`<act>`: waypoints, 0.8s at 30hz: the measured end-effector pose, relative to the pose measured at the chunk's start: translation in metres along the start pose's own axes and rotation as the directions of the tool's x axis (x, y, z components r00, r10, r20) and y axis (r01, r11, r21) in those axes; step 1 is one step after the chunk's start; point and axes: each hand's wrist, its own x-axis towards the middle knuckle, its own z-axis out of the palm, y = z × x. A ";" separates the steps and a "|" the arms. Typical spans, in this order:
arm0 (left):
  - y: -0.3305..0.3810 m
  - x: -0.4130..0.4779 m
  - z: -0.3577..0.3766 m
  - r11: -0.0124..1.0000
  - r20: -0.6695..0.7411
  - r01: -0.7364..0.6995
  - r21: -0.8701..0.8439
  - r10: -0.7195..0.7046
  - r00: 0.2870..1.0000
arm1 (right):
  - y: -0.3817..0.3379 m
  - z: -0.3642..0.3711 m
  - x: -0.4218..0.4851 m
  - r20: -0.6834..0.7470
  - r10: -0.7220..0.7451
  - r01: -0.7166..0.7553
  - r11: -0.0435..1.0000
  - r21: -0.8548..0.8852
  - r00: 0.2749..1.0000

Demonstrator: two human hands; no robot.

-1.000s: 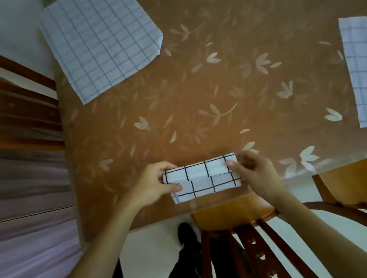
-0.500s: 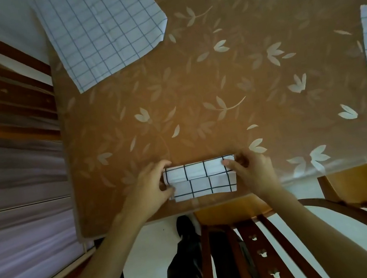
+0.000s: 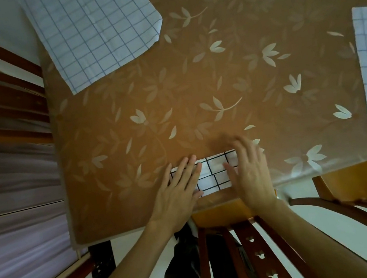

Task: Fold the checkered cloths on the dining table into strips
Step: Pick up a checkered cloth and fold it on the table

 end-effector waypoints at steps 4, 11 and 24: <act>-0.006 0.002 -0.002 0.999 0.015 -0.034 -0.006 0.034 0.999 | -0.022 0.017 -0.028 0.227 -0.299 0.315 0.949 -0.036 0.927; -0.016 0.005 -0.006 0.998 0.030 -0.043 -0.042 0.044 0.999 | -0.012 0.028 -0.030 0.378 -0.198 0.275 0.948 -0.162 0.904; -0.016 -0.024 -0.015 0.990 0.102 0.139 -0.004 -0.138 0.985 | -0.003 0.007 -0.022 0.442 0.006 0.121 0.958 -0.259 0.897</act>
